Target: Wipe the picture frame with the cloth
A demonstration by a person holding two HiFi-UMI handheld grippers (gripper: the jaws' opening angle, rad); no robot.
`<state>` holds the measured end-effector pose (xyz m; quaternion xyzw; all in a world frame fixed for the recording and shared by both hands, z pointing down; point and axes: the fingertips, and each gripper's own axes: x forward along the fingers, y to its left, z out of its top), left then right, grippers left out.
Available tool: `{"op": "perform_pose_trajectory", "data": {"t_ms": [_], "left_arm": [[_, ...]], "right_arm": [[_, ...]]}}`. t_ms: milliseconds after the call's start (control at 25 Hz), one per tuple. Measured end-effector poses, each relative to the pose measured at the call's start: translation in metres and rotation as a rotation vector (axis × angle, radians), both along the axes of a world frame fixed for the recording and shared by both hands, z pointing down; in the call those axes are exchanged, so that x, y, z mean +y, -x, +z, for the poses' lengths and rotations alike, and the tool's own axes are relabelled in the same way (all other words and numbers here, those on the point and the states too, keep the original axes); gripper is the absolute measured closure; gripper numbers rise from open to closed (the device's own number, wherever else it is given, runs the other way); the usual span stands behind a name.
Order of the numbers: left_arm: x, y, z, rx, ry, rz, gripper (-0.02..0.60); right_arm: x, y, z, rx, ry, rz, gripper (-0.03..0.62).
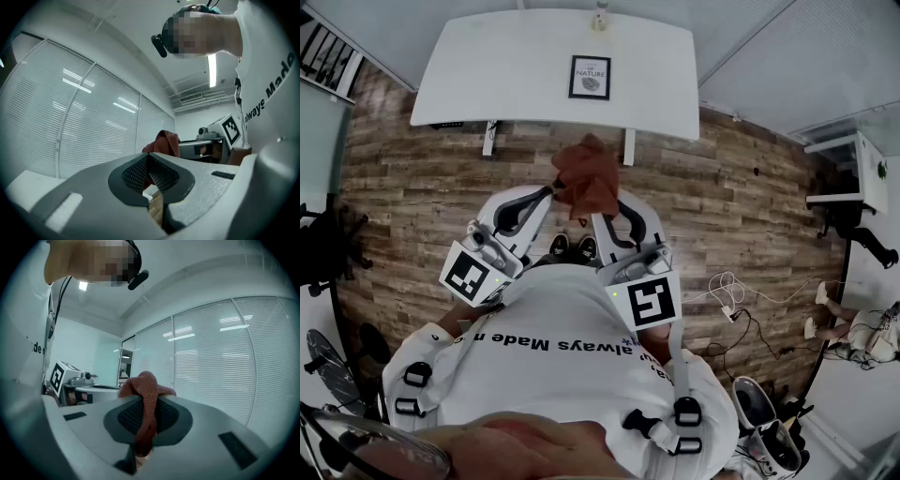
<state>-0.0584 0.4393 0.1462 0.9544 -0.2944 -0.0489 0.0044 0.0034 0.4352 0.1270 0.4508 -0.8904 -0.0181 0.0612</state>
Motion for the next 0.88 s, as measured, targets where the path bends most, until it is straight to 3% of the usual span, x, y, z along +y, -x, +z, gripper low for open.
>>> {"op": "perform_pose_trajectory", "data": {"t_ms": [480,880], "left_arm": [[0.004,0.036,0.008,0.003,0.003,0.033,0.578],[-0.016,0.040,0.011,-0.006,0.011,0.035,0.578]], "right_arm": [[-0.002,0.035,0.005,-0.015,0.001,0.025,0.579],[-0.017,0.039,0.011,-0.016,0.010,0.031,0.579]]}}
